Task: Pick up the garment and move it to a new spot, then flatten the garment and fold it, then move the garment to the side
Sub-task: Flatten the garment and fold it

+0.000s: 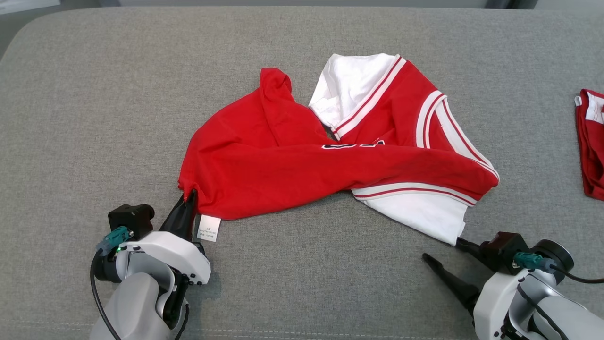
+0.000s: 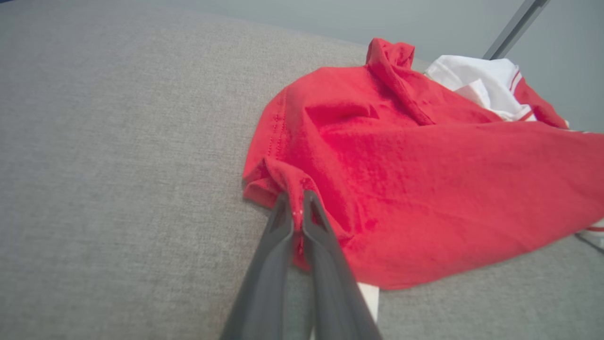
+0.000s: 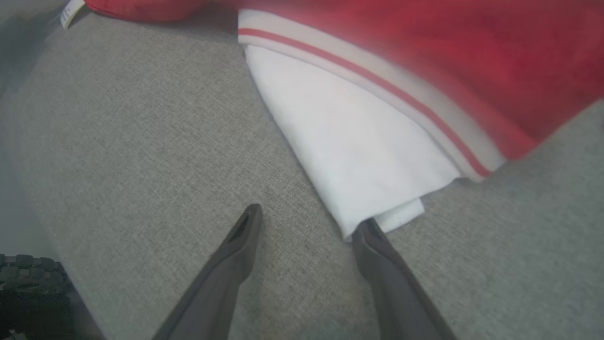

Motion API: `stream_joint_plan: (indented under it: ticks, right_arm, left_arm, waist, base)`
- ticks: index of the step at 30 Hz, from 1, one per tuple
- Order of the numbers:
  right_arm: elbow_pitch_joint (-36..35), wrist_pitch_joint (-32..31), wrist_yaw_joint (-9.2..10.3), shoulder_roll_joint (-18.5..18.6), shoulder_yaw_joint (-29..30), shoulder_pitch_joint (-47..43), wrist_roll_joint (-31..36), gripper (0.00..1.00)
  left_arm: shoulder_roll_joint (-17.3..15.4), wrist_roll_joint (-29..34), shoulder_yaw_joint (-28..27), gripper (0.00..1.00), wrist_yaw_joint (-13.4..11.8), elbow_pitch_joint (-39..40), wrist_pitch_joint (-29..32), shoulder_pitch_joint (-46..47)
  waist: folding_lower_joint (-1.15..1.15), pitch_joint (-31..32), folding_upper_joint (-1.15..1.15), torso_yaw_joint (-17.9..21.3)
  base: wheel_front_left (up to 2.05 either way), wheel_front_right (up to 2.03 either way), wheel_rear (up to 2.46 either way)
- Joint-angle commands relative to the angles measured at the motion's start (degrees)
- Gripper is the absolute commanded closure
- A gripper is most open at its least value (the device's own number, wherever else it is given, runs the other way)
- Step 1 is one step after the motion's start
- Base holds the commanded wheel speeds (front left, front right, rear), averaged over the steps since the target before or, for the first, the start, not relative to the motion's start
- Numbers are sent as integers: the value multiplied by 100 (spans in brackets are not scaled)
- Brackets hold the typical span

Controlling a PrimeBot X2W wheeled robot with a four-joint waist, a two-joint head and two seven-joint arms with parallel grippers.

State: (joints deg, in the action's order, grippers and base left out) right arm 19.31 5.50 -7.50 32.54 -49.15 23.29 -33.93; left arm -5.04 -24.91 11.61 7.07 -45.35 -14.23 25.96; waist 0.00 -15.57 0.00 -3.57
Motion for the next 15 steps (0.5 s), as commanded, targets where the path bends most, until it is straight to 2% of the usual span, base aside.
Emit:
stream_joint_plan:
  ticks: [1,9,12,15]
  right_arm:
    - [-42,22,1,96,-45,2,-54,100]
    - [-157,35,1,115,210,25,-478,100]
    - [-494,78,1,35,500,84,-1149,100]
    - [-820,-95,1,59,674,309,-1776,100]
  left_arm:
    - [-173,-59,-157,100,41,123,-76,8]
    - [-229,-36,-118,100,41,193,-77,53]
    - [-336,-63,2,100,41,294,-77,180]
    - [-606,-85,227,100,41,464,15,480]
  waist:
    - [0,-2,0,-2]
    - [0,39,0,35]
    - [0,78,0,62]
    - [0,117,0,78]
  base:
    - [0,0,0]
    - [0,0,0]
    - [0,0,0]
    - [0,0,0]
